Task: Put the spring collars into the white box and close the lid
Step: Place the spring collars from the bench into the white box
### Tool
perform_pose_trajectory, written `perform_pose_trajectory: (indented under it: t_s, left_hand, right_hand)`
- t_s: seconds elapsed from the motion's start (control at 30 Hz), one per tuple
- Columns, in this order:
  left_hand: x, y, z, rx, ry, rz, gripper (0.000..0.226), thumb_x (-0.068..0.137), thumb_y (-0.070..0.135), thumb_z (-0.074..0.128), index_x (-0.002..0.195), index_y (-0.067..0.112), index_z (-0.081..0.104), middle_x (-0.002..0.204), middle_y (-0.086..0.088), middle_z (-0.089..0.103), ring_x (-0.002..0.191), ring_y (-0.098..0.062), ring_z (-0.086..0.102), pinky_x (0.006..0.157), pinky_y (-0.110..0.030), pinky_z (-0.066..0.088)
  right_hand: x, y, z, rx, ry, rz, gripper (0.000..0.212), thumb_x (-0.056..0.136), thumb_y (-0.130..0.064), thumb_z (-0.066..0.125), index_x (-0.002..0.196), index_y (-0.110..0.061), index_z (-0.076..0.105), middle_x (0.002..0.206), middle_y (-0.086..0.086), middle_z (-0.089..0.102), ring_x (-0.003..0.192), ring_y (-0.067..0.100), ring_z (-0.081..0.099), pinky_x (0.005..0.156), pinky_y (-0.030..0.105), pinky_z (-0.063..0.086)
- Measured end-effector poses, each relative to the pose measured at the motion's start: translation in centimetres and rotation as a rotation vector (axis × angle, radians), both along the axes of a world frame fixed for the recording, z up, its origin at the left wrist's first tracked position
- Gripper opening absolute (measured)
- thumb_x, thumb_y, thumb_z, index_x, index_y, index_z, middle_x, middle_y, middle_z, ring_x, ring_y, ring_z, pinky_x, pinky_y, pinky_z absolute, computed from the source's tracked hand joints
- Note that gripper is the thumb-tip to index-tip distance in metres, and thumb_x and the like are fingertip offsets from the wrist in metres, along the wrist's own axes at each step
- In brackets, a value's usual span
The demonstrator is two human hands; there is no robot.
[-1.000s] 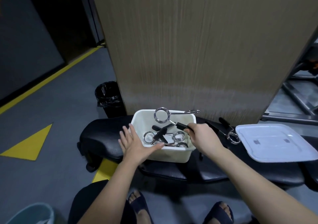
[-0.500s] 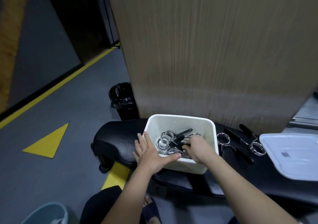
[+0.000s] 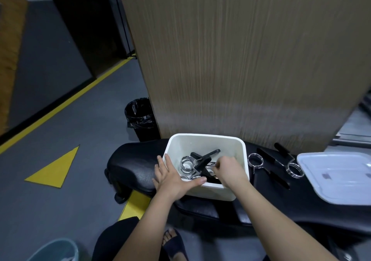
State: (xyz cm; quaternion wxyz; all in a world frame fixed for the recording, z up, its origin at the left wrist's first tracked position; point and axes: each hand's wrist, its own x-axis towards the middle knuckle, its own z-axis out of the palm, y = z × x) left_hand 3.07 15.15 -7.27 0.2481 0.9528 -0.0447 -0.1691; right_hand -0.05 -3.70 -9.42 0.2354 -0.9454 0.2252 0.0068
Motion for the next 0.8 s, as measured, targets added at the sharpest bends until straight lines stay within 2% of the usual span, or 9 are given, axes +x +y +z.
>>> perform_pose_trajectory:
  t_s: [0.1,0.17,0.23,0.33,0.43,0.5,0.57,0.67,0.8]
  left_hand:
    - [-0.1,0.0,0.5,0.001,0.016,0.007,0.164,0.034,0.096,0.061,0.151,0.020,-0.026,0.159,-0.001,-0.033,0.149,-0.029,-0.019,0.120,-0.053,0.002]
    - [-0.3,0.0,0.7,-0.001,0.026,0.012,0.165,0.033,0.096,0.061,0.152,0.019,-0.025,0.159,0.000,-0.032,0.149,-0.029,-0.018,0.120,-0.054,0.003]
    - [-0.5,0.1,0.9,-0.006,0.030,0.021,0.165,0.034,0.096,0.062,0.152,0.018,-0.024,0.160,0.000,-0.031,0.149,-0.029,-0.016,0.121,-0.053,0.003]
    - [-0.5,0.0,1.0,-0.015,0.018,0.033,0.162,0.038,0.093,0.065,0.153,0.018,-0.021,0.161,0.000,-0.027,0.149,-0.028,-0.015,0.121,-0.051,0.003]
    - [-0.2,-0.1,0.5,-0.020,-0.012,0.039,0.161,0.040,0.092,0.066,0.154,0.017,-0.018,0.162,-0.002,-0.024,0.150,-0.029,-0.012,0.121,-0.048,0.003]
    - [-0.1,-0.1,0.2,-0.031,-0.022,0.040,0.160,0.040,0.090,0.068,0.154,0.017,-0.017,0.163,-0.003,-0.022,0.150,-0.030,-0.011,0.121,-0.047,0.004]
    - [-0.1,0.0,0.0,-0.041,-0.033,0.046,0.159,0.041,0.089,0.070,0.155,0.017,-0.016,0.163,-0.003,-0.021,0.150,-0.030,-0.011,0.121,-0.047,0.005]
    - [-0.1,-0.1,-0.2,-0.060,-0.037,0.043,0.158,0.043,0.086,0.072,0.155,0.017,-0.014,0.163,-0.003,-0.020,0.149,-0.030,-0.012,0.121,-0.046,0.005]
    - [0.0,-0.1,-0.3,-0.074,-0.036,0.045,0.158,0.042,0.086,0.073,0.155,0.018,-0.014,0.163,-0.003,-0.020,0.149,-0.029,-0.013,0.121,-0.046,0.005]
  right_hand:
    - [-1.2,0.3,0.8,-0.012,-0.293,-0.034,0.025,0.097,-0.033,0.052,0.091,-0.018,0.070,0.080,0.006,0.073,0.078,0.030,0.068,0.062,0.035,0.048]
    - [-2.1,0.4,1.4,0.118,-0.505,-0.061,0.021,0.097,-0.033,0.053,0.092,-0.022,0.069,0.079,-0.004,0.071,0.075,0.019,0.066,0.065,0.034,0.051]
    - [-3.2,0.1,2.1,0.328,-0.659,-0.096,0.014,0.097,-0.033,0.058,0.103,-0.027,0.069,0.085,-0.011,0.069,0.078,0.007,0.065,0.071,0.022,0.051]
    - [-5.1,-2.0,2.7,0.423,-0.796,-0.202,0.023,0.098,-0.029,0.058,0.117,-0.021,0.067,0.101,-0.008,0.068,0.091,0.004,0.063,0.077,0.010,0.046]
    - [-7.6,-5.8,2.5,0.366,-0.848,-0.408,0.022,0.098,-0.022,0.054,0.117,-0.014,0.064,0.106,-0.005,0.064,0.095,0.009,0.059,0.083,0.017,0.042]
    - [-9.3,-8.6,2.1,0.361,-0.793,-0.582,0.023,0.097,-0.021,0.052,0.113,-0.010,0.064,0.101,-0.001,0.064,0.093,0.014,0.057,0.084,0.026,0.040]
    - [-10.4,-10.8,1.1,0.356,-0.637,-0.649,0.019,0.094,-0.022,0.052,0.099,-0.011,0.066,0.089,0.001,0.063,0.087,0.020,0.056,0.079,0.029,0.039]
    - [-11.1,-11.9,-1.5,0.339,-0.263,-0.516,0.023,0.090,-0.036,0.056,0.082,-0.017,0.065,0.081,0.004,0.070,0.084,0.027,0.065,0.079,0.033,0.048]
    - [-10.0,-9.5,-4.8,0.328,0.021,-0.349,0.046,0.088,-0.054,0.061,0.091,-0.009,0.068,0.092,0.012,0.075,0.091,0.034,0.070,0.083,0.035,0.054]
